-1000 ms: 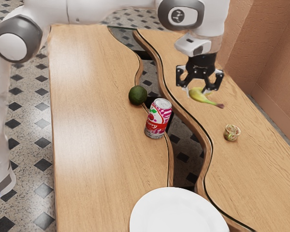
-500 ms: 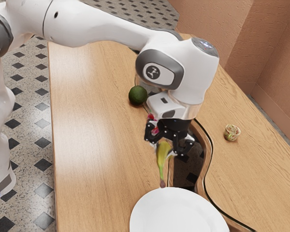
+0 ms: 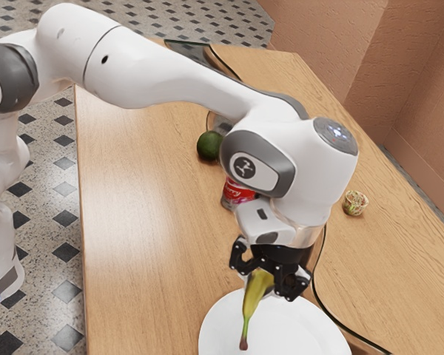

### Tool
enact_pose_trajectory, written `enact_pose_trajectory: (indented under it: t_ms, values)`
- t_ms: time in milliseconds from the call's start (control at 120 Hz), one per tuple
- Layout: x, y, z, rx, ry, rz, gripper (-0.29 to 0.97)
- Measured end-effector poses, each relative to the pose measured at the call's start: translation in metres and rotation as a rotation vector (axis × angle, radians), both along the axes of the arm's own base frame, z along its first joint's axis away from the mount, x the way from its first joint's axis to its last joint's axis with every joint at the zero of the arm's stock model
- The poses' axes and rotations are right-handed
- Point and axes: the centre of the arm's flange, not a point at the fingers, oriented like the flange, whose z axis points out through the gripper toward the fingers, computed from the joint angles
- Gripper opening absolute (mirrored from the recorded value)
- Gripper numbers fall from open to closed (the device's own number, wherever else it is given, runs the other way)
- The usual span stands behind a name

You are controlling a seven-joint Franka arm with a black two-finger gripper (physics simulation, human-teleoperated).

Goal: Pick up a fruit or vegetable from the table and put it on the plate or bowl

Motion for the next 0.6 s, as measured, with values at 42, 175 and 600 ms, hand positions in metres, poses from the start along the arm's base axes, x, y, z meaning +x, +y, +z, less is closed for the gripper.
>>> enact_pose_trajectory:
  t_ms: [42,175,600]
  values:
    - [0.000,-0.002,-0.001,0.003,-0.001,-0.001,0.13]
    - [0.005,0.002,-0.005,0.021,-0.007,0.003,0.37]
    - [0.003,0.014,-0.003,0.060,0.025,0.010,0.66]
